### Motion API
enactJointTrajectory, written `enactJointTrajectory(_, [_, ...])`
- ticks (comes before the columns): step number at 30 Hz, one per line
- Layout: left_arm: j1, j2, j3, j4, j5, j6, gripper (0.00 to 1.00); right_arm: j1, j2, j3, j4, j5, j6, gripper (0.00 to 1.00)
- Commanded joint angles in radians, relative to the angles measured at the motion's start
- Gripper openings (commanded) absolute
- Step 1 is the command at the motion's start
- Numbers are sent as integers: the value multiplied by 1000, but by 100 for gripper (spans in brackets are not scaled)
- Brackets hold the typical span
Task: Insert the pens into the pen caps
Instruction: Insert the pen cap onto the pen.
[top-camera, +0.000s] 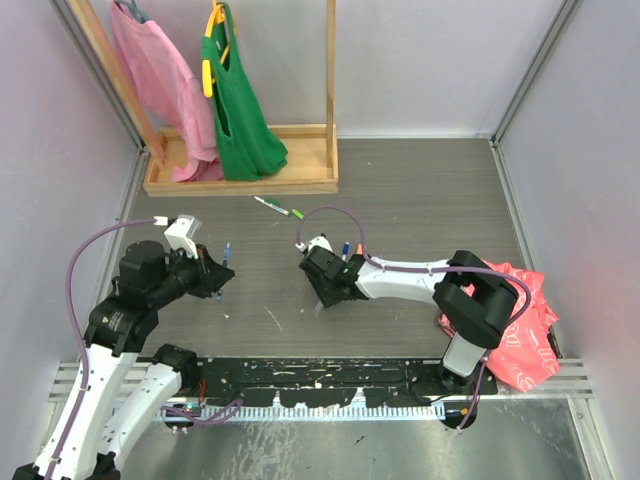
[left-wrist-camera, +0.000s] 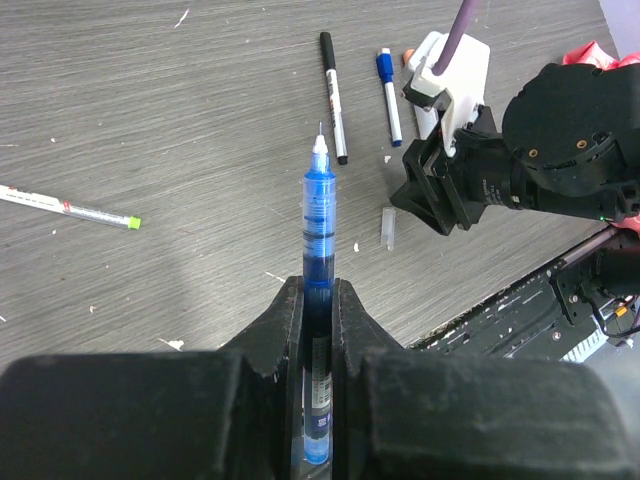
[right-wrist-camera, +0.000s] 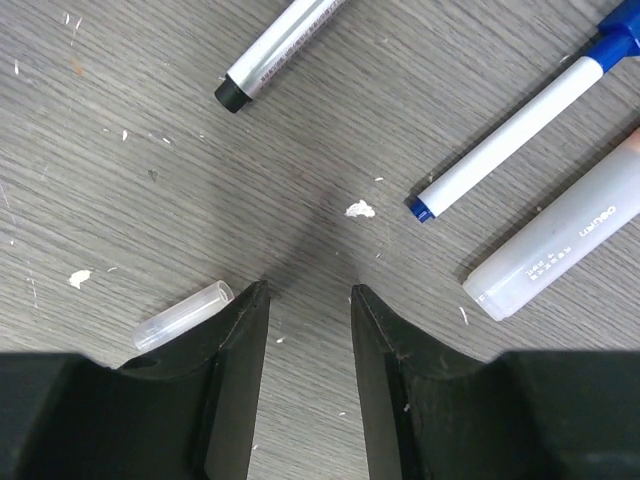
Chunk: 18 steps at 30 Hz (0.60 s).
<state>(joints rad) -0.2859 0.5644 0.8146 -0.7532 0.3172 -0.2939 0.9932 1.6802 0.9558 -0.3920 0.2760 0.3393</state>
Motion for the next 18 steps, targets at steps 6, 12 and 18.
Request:
enactJointTrajectory(6, [3, -11, 3, 32, -8, 15, 0, 1, -75, 70, -54, 80, 190, 45])
enactJointTrajectory(12, [4, -16, 3, 32, -7, 15, 0, 71, -121, 85, -147, 161, 523, 48])
enactJointTrajectory(18, [3, -20, 2, 34, -2, 15, 0, 165, -57, 108, -200, 218, 815, 50])
